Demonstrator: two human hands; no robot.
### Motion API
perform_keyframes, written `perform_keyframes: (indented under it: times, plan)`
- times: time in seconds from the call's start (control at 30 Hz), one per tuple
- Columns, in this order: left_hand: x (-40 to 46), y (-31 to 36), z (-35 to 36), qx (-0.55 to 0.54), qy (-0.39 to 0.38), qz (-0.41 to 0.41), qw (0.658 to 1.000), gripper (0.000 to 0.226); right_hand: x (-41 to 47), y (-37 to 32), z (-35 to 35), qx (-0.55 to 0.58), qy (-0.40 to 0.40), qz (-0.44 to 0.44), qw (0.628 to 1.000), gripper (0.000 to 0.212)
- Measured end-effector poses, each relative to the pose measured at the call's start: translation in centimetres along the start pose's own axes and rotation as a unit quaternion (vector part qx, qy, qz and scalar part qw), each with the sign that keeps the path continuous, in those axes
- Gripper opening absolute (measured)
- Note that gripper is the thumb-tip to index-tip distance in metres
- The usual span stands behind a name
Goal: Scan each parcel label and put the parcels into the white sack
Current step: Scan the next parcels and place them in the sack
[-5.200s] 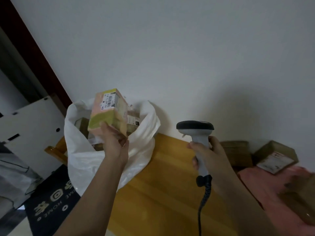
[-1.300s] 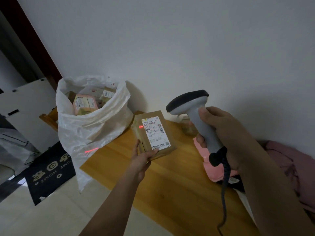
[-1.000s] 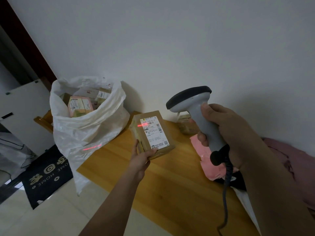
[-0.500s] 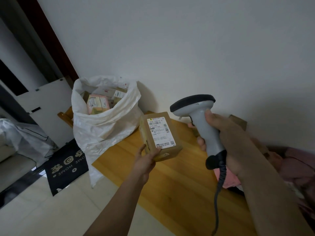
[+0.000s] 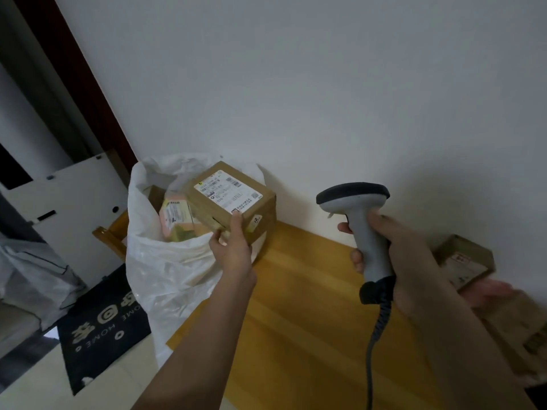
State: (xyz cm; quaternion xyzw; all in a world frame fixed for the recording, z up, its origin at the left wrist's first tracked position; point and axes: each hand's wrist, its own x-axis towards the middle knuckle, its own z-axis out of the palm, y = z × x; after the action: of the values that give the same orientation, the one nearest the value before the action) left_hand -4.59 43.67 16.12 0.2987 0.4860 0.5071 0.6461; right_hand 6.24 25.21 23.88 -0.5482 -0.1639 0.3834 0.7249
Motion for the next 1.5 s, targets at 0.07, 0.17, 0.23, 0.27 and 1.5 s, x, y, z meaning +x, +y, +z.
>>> perform_keyframes:
  times: [0.07,0.17,0.23,0.27,1.5]
  plan:
    - [3.7,1.7,0.4,0.007,0.002,0.015,1.000,0.071,2.6,0.7,3.1,0.000,0.011,-0.004,1.000,0.036]
    - [9.2,4.6,0.6,0.035,0.013,0.032,0.999,0.079,5.8,1.5,7.8,0.007,0.019,0.014,1.000,0.035]
    - [12.4,6.6,0.9,0.055,0.026,0.055,0.997,0.081,7.5,2.0,10.2,0.007,0.022,0.026,0.999,0.034]
    - [13.8,7.5,1.0,0.064,0.031,0.072,0.995,0.080,8.2,2.2,11.0,0.006,0.027,0.032,0.999,0.033]
    - [11.5,-5.2,15.4,0.518,-0.256,0.463,0.672,0.024,10.2,-0.4,-2.7,0.035,0.247,0.021,0.968,0.023]
